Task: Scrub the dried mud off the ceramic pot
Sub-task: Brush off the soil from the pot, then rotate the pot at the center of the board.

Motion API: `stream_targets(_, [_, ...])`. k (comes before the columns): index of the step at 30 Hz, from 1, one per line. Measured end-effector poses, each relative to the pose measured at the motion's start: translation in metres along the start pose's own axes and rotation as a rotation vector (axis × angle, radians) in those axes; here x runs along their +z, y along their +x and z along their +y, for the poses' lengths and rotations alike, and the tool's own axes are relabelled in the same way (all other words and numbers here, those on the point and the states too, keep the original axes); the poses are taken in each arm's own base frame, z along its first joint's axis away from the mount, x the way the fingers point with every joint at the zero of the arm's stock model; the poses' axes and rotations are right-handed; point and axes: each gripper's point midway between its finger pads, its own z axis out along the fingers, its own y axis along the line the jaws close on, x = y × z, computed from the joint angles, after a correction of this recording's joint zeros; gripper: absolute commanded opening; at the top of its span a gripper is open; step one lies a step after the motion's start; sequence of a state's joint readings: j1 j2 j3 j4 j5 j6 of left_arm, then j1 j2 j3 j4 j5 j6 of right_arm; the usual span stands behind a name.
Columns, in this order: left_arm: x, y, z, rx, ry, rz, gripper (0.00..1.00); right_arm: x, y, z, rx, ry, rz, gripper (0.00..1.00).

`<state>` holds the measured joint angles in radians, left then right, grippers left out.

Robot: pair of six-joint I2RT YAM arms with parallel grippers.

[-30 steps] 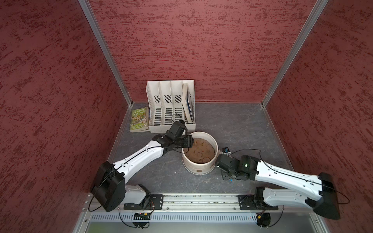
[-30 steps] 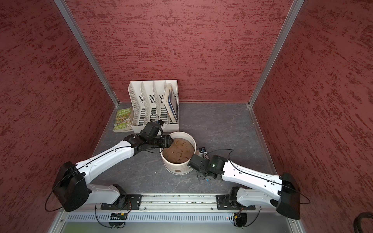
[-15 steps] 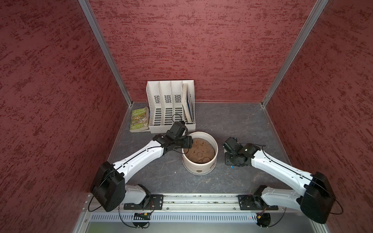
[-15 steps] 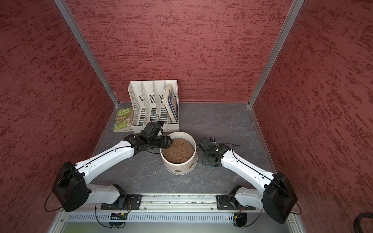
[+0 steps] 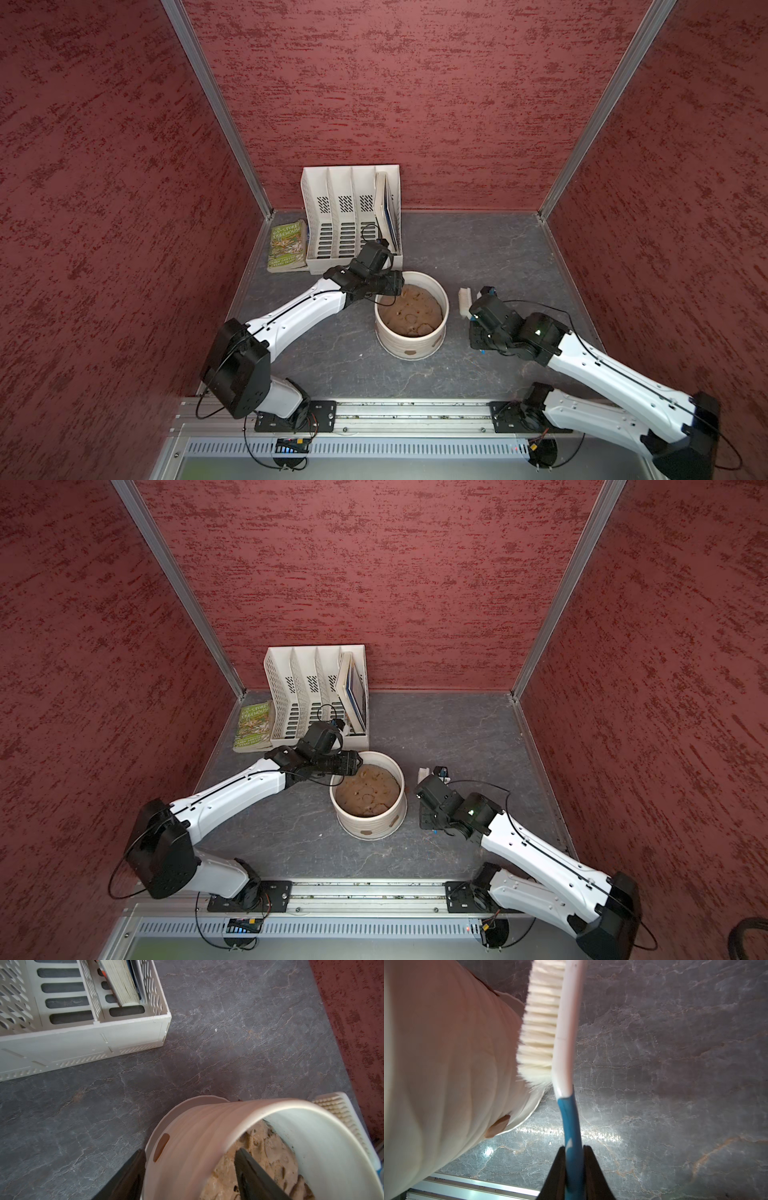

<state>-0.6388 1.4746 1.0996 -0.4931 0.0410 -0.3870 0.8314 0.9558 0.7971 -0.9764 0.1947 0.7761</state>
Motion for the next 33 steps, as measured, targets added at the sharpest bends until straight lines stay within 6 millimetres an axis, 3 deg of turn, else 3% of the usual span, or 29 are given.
stream_targets(5, [0.001, -0.001, 0.002, 0.008, -0.023, -0.008, 0.63, 0.005, 0.012, -0.006, 0.014, 0.015, 0.023, 0.00])
stream_targets(18, [-0.022, 0.008, 0.013, 0.026, -0.074, -0.033, 0.46, 0.007, 0.015, -0.005, 0.028, 0.011, 0.024, 0.00])
stream_targets(25, [-0.019, 0.016, 0.017, 0.032, -0.081, -0.007, 0.57, 0.011, 0.019, -0.007, 0.026, 0.016, 0.032, 0.00])
stream_targets(33, [-0.008, 0.009, 0.011, 0.050, -0.080, 0.006, 0.55, 0.014, 0.019, -0.003, 0.022, 0.008, 0.031, 0.00])
